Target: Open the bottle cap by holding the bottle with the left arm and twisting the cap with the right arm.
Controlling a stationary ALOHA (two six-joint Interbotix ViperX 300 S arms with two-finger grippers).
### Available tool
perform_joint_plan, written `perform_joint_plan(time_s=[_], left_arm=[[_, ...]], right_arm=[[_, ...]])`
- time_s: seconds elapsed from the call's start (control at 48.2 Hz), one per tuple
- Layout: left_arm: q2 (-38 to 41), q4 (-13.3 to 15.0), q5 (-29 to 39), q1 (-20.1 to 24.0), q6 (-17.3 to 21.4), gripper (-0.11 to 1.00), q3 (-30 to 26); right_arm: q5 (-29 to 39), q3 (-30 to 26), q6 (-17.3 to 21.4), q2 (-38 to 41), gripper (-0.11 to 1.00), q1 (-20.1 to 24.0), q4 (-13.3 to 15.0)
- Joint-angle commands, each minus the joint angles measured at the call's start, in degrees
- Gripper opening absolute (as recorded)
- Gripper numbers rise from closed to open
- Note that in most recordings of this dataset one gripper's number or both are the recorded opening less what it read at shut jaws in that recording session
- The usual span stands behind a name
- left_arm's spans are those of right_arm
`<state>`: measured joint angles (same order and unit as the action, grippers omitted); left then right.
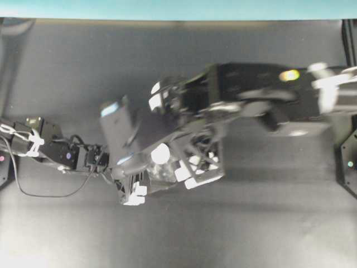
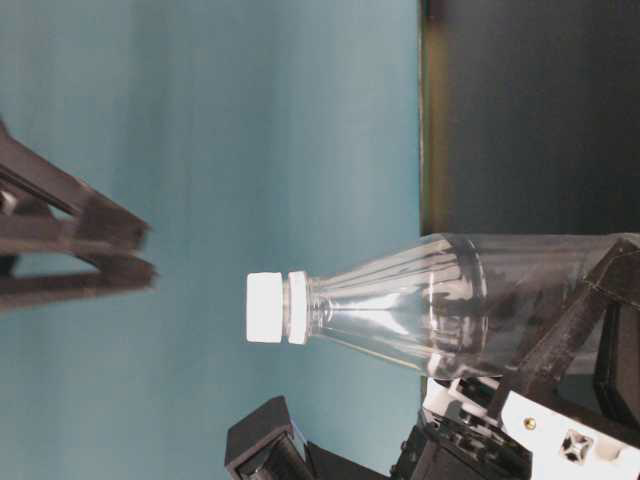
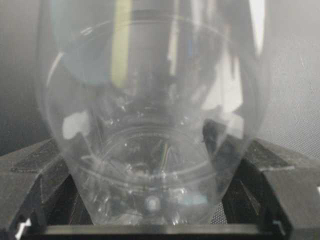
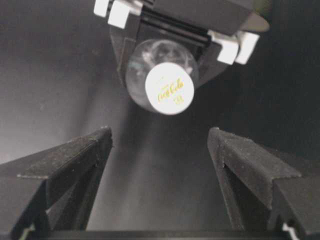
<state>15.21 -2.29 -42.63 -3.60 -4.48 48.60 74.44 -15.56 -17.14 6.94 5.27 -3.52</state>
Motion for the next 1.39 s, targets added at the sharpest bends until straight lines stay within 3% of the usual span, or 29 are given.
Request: perform_joint_plan(time_s=[0.0, 0.519, 1.1, 1.37], left_arm=[[-0.1, -0.2, 0.1, -0.3, -0.3, 0.81, -0.3], [-0.3, -0.2, 1.5, -0.3, -0.4, 0.81, -0.5], [-0.3, -0.2, 1.8, -0.5, -0.4, 0.81, -0.5], [-0.3, -0.2, 1.8, -0.5, -0.5, 0.81, -0.7]], right_arm=[[-1.8, 1.8, 1.5, -4.1, 0.75, 1.8, -0.3], [-26.7, 28.7, 12.3, -21.7, 0.74, 1.8, -0.3], [-43.2, 49.3, 20.5, -39.3, 0.74, 1.7, 0.0], [-49.1, 56.2, 21.3, -45.0, 0.74, 1.7, 0.0]])
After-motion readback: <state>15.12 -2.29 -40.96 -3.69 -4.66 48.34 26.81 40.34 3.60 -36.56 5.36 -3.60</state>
